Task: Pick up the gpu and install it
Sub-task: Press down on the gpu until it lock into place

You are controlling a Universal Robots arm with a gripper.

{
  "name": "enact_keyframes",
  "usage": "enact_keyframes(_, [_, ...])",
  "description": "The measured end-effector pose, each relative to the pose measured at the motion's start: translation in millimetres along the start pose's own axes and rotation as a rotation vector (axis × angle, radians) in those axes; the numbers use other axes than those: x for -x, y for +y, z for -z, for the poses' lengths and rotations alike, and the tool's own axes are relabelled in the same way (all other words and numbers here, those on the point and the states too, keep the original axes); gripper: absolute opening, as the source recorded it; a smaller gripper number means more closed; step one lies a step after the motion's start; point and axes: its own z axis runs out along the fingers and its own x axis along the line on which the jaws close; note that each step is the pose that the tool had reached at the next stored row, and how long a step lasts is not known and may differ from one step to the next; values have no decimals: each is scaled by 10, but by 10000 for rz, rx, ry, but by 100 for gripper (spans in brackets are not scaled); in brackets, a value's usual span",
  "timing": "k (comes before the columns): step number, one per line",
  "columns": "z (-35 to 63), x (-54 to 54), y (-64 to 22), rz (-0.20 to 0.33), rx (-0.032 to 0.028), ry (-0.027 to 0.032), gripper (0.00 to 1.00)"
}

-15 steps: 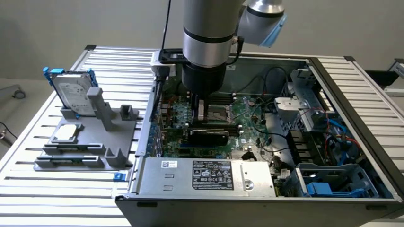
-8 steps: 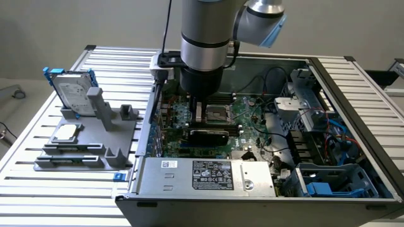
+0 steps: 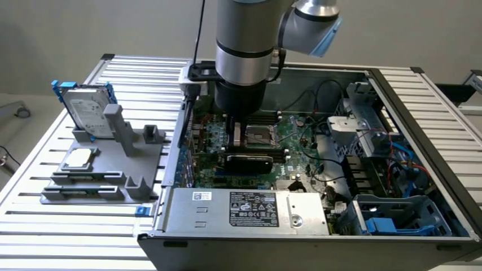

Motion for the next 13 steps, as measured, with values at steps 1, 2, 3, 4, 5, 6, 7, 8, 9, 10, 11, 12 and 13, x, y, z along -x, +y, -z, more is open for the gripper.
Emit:
enact_keyframes(1, [-2, 0, 0, 0, 0, 6, 11])
enact_keyframes(2, [-5, 0, 0, -1, 0, 13, 11])
enact_keyframes(3, [-7, 0, 0, -1, 0, 19, 11])
enact_keyframes(4, [-8, 0, 0, -1, 1, 24, 11])
enact_keyframes(5, [-9, -1, 0, -1, 1, 28, 11])
enact_keyframes(6, [-11, 0, 0, -2, 1, 32, 11])
enact_keyframes(7, [-13, -1, -1, -1, 1, 36, 11])
enact_keyframes(8, [-13, -1, 0, -2, 1, 42, 11])
enact_keyframes(9, [-14, -1, 0, -2, 1, 45, 11])
enact_keyframes(10, [-15, -1, 0, -2, 1, 48, 11])
enact_keyframes(11, [-16, -1, -1, -2, 1, 50, 11])
enact_keyframes(12, [-18, -1, -1, -2, 1, 54, 11])
enact_keyframes(13, [-21, -1, -1, -2, 0, 55, 11])
